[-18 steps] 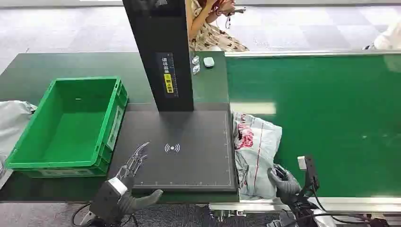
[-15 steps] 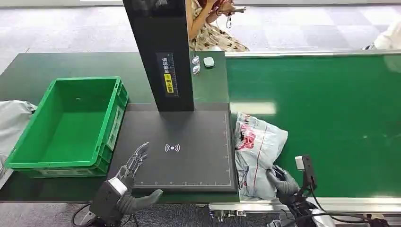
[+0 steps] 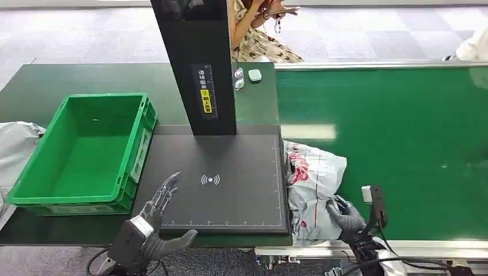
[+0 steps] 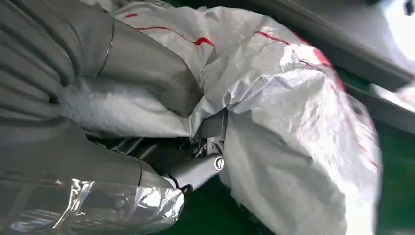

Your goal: Moved the parcel from conveyor to table for the left to box.

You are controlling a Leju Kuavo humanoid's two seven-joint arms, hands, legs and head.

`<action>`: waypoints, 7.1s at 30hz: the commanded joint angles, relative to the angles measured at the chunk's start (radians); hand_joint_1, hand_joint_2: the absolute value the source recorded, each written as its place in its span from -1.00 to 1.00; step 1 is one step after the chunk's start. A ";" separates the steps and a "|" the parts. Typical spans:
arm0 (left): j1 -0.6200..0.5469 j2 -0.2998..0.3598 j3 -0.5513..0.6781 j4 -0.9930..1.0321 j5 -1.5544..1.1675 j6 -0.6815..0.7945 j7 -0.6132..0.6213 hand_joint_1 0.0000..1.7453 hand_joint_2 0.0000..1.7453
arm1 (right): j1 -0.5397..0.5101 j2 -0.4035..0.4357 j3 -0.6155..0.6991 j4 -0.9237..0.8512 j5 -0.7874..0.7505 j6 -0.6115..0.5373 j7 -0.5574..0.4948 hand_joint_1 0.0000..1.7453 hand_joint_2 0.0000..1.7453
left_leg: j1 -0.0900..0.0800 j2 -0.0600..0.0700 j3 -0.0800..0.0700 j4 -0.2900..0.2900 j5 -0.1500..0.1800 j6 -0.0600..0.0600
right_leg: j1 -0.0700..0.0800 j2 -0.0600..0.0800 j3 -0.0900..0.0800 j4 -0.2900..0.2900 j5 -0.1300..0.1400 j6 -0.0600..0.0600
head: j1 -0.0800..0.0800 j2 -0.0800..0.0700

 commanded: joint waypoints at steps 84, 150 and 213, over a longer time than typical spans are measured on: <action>-0.113 0.017 -0.142 0.125 -0.255 -0.085 0.078 -1.00 1.00 | 0.137 0.252 -0.048 -0.693 -0.193 0.145 -0.187 -1.00 1.00 | 0.000 -0.008 0.002 -0.003 0.002 0.000 | 0.000 -0.009 0.004 -0.002 -0.001 -0.001 | 0.000 0.000; -0.892 0.120 -0.794 0.956 -0.195 -0.259 0.079 1.00 1.00 | 0.153 0.225 -0.095 -0.666 -0.140 0.148 -0.194 -1.00 1.00 | 0.000 -0.003 0.004 -0.003 0.006 0.000 | 0.000 -0.003 0.004 -0.002 0.005 -0.001 | 0.000 0.000; -0.550 0.178 0.506 0.396 -0.470 0.338 0.210 1.00 1.00 | 0.306 0.324 -0.177 -0.793 -0.086 0.209 -0.146 -1.00 1.00 | 0.001 -0.005 -0.003 -0.002 0.006 -0.003 | 0.001 -0.005 -0.002 0.000 0.003 -0.003 | 0.000 0.000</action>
